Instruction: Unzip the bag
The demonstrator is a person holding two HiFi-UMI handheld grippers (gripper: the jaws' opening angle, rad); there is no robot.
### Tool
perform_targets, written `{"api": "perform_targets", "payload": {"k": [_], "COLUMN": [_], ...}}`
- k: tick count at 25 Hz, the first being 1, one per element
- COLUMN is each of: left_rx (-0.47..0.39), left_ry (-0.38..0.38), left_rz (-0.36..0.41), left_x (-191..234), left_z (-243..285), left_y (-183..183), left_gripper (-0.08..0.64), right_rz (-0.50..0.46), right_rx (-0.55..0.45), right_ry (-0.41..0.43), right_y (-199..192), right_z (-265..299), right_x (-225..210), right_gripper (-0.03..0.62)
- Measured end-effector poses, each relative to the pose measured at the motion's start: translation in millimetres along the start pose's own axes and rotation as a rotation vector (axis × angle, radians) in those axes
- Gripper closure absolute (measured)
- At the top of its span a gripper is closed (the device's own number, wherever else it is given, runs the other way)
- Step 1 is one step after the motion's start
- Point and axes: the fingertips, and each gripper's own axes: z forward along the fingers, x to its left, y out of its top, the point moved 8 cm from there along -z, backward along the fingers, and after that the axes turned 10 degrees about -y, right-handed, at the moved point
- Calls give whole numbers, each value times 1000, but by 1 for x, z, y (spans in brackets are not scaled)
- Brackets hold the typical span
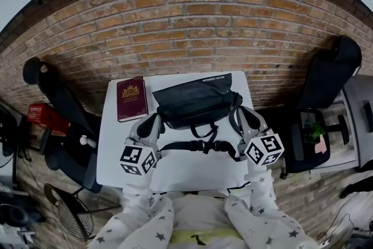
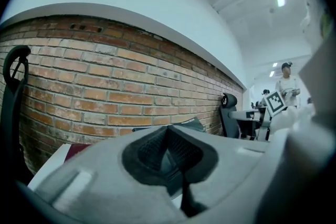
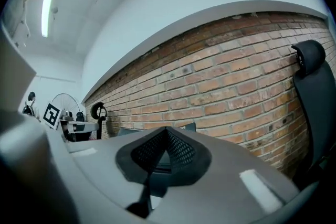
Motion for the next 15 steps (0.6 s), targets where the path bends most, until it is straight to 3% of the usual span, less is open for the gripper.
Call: {"api": "perform_targets", "payload": {"k": [15], "left_rx": [-58], "left_ry": [11], "left_rz": [53], "left_x": [-20], "left_z": [-14], "left_y": [32], "left_gripper": [561], "right_rz": [3], "right_rx": [-113], "right_ry": [-3], "right_y": [36], "right_z": [-25], "right_x": [7], "right_gripper": [586]}}
